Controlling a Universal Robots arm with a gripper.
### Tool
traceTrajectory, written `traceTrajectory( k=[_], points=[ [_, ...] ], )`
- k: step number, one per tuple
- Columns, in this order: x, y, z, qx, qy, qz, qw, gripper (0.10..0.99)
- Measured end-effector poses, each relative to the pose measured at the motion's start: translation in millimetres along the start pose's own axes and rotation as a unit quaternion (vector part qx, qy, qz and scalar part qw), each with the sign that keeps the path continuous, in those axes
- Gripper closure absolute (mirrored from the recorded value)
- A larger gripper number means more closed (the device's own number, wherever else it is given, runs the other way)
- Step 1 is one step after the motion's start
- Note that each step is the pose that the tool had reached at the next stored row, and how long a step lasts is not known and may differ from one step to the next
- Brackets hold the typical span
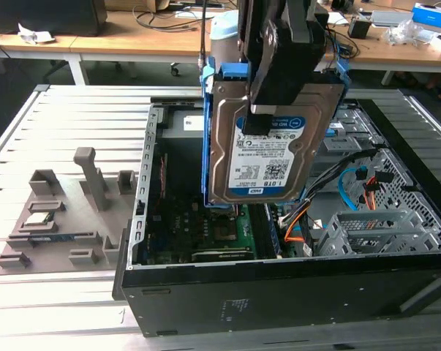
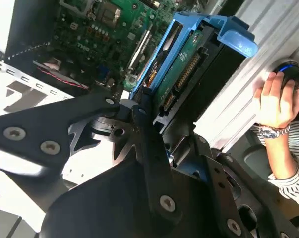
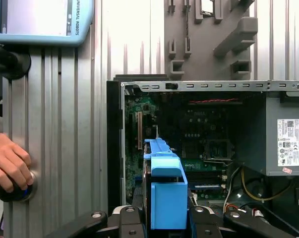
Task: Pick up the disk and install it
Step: 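Pick up the disk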
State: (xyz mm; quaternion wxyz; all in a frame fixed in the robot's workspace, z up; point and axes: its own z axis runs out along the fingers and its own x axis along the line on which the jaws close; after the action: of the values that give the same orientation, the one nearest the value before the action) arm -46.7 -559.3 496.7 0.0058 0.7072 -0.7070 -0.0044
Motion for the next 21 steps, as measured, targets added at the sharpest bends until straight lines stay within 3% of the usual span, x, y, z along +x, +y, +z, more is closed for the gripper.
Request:
traceTrajectory(
  k=[1,3,6,8,11,15,17,21],
  points=[
    [12.3,-0.6,1.3,0.0001,0.0011,0.0,1.0,0.722],
    [12.7,-6.5,1.3,-0.0001,0.0008,0.0,1.0,0.722],
    [12.8,-30.1,1.2,-0.0023,0.0008,0.0,1.0,0.722],
    [12.8,-38.1,1.1,-0.0031,0.0009,0.0,1.0,0.722],
    [12.7,-56.1,1.1,-0.0046,0.0009,0.0,1.0,0.722],
    [12.7,-70.9,1.2,-0.0057,0.0008,0.0,1.0,0.722],
    [12.8,-86.8,1.2,-0.0069,0.0008,0.0,1.0,0.722],
    [12.8,-104.6,1.2,-0.0082,0.0009,0.0,1.0,0.722]
  ],
)
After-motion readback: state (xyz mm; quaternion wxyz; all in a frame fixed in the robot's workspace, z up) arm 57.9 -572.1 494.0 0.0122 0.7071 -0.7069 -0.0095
